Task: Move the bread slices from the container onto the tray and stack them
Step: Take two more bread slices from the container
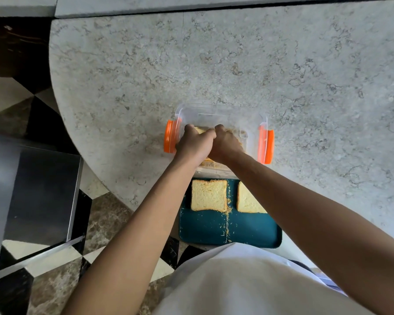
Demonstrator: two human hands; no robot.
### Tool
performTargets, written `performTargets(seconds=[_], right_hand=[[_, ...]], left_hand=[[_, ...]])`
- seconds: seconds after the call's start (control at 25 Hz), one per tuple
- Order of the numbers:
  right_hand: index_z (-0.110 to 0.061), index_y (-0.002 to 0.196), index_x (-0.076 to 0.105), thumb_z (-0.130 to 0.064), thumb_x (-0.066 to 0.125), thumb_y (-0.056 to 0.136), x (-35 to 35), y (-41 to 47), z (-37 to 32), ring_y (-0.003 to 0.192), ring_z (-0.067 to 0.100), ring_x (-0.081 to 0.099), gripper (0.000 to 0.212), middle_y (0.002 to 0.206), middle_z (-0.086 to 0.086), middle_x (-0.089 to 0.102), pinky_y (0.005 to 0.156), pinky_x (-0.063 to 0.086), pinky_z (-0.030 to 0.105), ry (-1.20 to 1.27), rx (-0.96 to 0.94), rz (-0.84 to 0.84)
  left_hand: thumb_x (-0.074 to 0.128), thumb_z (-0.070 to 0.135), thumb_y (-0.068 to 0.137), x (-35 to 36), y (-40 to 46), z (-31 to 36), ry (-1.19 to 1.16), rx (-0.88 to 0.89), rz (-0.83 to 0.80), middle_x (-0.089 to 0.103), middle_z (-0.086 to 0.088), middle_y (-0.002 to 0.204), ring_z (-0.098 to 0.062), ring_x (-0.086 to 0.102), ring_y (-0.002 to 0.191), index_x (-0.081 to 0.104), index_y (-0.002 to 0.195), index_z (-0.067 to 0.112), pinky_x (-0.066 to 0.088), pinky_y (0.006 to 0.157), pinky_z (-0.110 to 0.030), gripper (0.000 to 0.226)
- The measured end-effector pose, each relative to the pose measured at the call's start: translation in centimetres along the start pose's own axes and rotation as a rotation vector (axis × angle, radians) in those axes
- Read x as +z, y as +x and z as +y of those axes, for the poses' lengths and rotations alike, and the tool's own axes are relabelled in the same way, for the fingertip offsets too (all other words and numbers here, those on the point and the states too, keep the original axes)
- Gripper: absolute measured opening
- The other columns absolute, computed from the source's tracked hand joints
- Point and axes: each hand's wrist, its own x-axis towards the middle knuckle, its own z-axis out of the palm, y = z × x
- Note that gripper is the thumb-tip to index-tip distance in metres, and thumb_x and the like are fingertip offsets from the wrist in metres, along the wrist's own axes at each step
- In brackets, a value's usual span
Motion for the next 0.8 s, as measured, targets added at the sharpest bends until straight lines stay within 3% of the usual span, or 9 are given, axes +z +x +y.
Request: performTargets(seconds=[0.12, 0.2, 0.28, 0.36, 0.44, 0.52, 0.6, 0.68, 0.8], right_hand=[[-0.003, 0.122, 0.049, -0.042, 0.05, 0.083, -0.6, -0.3, 0.2, 0.103, 0.039, 0.063, 0.055, 0.114, 0.02, 0.064, 0.07, 0.041, 0.036, 0.038, -0.022, 0.016], [-0.003, 0.116, 0.053, -0.043, 0.047, 0.083, -1.0, -0.5, 0.4, 0.1, 0.039, 0.064, 0.052, 0.11, 0.021, 0.067, 0.069, 0.043, 0.036, 0.066, -0.025, 0.045], [-0.005, 0.117, 0.057, -0.041, 0.048, 0.09, -1.2, -0.9, 0.6, 0.101, 0.039, 0.065, 0.046, 0.111, 0.021, 0.069, 0.072, 0.047, 0.037, 0.087, -0.04, 0.086], [-0.003, 0.125, 0.055, -0.036, 0.047, 0.097, -1.4, -1.4, 0.7, 0.106, 0.04, 0.064, 0.044, 0.115, 0.023, 0.069, 0.075, 0.047, 0.038, 0.123, -0.054, 0.149], [-0.002, 0.127, 0.052, -0.03, 0.043, 0.099, -1.7, -1.8, 1.0, 0.105, 0.042, 0.063, 0.04, 0.113, 0.024, 0.069, 0.071, 0.043, 0.037, 0.152, -0.061, 0.202], [-0.004, 0.127, 0.05, -0.02, 0.042, 0.097, -2.2, -2.2, 1.4, 0.1, 0.041, 0.064, 0.036, 0.109, 0.023, 0.07, 0.069, 0.041, 0.035, 0.2, -0.059, 0.242], [-0.005, 0.133, 0.047, -0.016, 0.044, 0.094, -2.4, -2.6, 1.6, 0.099, 0.039, 0.065, 0.041, 0.11, 0.022, 0.069, 0.07, 0.043, 0.034, 0.262, -0.032, 0.293], [-0.007, 0.132, 0.046, -0.022, 0.049, 0.093, -2.4, -2.8, 1.7, 0.095, 0.038, 0.064, 0.042, 0.109, 0.021, 0.068, 0.07, 0.045, 0.035, 0.282, -0.002, 0.311], [-0.008, 0.127, 0.046, -0.019, 0.056, 0.09, -2.2, -2.5, 1.7, 0.095, 0.037, 0.063, 0.04, 0.109, 0.019, 0.067, 0.069, 0.044, 0.035, 0.231, 0.035, 0.262]], left_hand=[[0.06, 0.041, 0.079, 0.1, 0.4, -0.3, -0.007, 0.023, 0.032, 0.059, -0.005, 0.131, -0.024, 0.055, 0.121, 0.041, 0.142, 0.016, 0.049, 0.1, -0.044, 0.07], [0.061, 0.04, 0.081, 0.4, 0.5, -0.5, -0.035, 0.035, 0.05, 0.061, 0.0, 0.12, -0.017, 0.06, 0.105, 0.047, 0.136, 0.017, 0.053, 0.081, -0.028, 0.061], [0.06, 0.036, 0.083, 0.7, 0.8, -0.5, -0.053, 0.053, 0.056, 0.066, 0.004, 0.099, -0.01, 0.061, 0.083, 0.058, 0.111, 0.017, 0.049, 0.058, -0.019, 0.034], [0.055, 0.039, 0.082, 1.1, 1.1, -0.4, -0.04, 0.066, 0.024, 0.07, -0.003, 0.085, -0.02, 0.066, 0.083, 0.065, 0.088, 0.012, 0.052, 0.068, -0.031, 0.029], [0.052, 0.046, 0.079, 1.7, 1.5, -0.5, 0.001, 0.053, 0.003, 0.071, -0.014, 0.086, -0.037, 0.068, 0.094, 0.067, 0.084, 0.007, 0.054, 0.085, -0.046, 0.042], [0.053, 0.051, 0.078, 2.2, 2.1, -0.7, 0.037, 0.043, 0.013, 0.068, -0.02, 0.098, -0.043, 0.065, 0.101, 0.067, 0.103, 0.004, 0.055, 0.074, -0.047, 0.055], [0.058, 0.049, 0.078, 2.4, 2.6, -0.9, 0.061, 0.047, 0.027, 0.067, -0.012, 0.097, -0.036, 0.068, 0.093, 0.063, 0.111, 0.008, 0.049, 0.059, -0.036, 0.053], [0.062, 0.038, 0.077, 2.5, 3.1, -1.0, 0.055, 0.022, 0.029, 0.07, -0.007, 0.092, -0.028, 0.071, 0.079, 0.06, 0.108, 0.01, 0.055, 0.057, -0.035, 0.042], [0.063, 0.023, 0.076, 2.8, 3.8, -1.4, 0.118, -0.006, 0.053, 0.073, -0.007, 0.088, -0.031, 0.073, 0.069, 0.066, 0.1, 0.014, 0.06, 0.052, -0.035, 0.026]])
